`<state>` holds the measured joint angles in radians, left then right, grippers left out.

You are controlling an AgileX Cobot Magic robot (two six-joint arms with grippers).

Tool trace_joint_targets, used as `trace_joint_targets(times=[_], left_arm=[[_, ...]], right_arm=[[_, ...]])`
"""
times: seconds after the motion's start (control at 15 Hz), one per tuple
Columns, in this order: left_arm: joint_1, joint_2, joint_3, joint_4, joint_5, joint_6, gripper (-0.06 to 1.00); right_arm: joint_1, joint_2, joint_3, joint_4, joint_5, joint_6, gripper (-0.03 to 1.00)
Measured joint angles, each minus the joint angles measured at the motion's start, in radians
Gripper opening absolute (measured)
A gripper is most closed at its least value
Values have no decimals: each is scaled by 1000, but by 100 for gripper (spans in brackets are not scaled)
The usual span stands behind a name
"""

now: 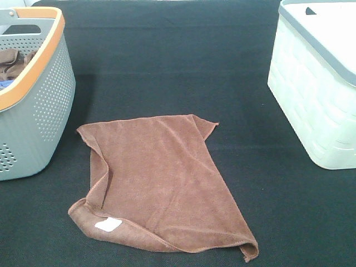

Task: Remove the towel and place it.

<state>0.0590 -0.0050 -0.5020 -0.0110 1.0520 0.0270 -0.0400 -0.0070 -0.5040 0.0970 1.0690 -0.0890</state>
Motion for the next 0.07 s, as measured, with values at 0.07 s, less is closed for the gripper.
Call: trace_joint_targets(times=[0.07], left_arm=[[0, 0, 0, 0, 0, 0, 49]], right_arm=[[0, 0, 0, 0, 0, 0, 79]])
